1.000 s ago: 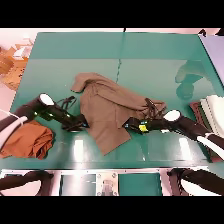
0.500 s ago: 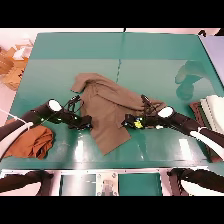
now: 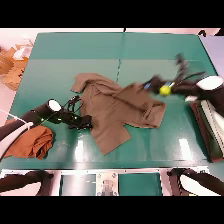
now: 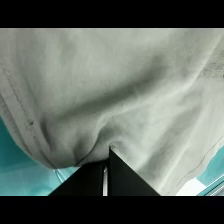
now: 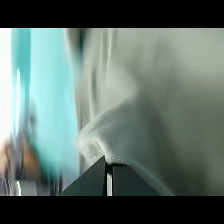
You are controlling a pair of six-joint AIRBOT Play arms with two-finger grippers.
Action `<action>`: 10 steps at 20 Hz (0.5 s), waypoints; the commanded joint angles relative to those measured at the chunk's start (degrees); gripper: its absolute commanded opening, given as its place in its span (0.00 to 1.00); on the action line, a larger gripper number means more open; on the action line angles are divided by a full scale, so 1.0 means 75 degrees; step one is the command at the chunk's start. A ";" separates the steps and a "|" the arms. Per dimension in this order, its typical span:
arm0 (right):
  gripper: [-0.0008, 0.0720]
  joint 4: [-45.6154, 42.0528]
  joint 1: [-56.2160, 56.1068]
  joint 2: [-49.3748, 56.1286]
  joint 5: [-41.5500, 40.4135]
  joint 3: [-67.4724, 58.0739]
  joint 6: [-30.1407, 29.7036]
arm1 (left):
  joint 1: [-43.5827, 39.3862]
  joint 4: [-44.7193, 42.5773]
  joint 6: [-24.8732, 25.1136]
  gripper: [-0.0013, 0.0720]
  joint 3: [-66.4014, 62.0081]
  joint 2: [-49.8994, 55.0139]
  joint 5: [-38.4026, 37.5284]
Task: Fold the shirts.
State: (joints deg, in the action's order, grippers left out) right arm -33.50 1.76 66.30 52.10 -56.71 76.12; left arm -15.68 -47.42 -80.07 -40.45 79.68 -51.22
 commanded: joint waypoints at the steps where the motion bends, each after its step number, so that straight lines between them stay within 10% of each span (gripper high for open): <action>1: 0.03 -0.0140 0.1754 0.0871 0.0035 -0.1976 -0.0009 | -0.0006 -0.0886 0.0038 0.05 0.0003 -0.0003 -0.0289; 10: 0.03 -0.0137 0.2101 0.4753 -0.0099 -0.5485 0.0539 | -0.0006 -0.1845 0.0073 0.05 -0.0017 -0.0003 -0.1026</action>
State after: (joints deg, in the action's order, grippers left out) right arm -34.57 16.71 94.72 51.44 -89.89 78.61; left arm -15.70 -48.71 -79.24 -40.45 79.72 -55.61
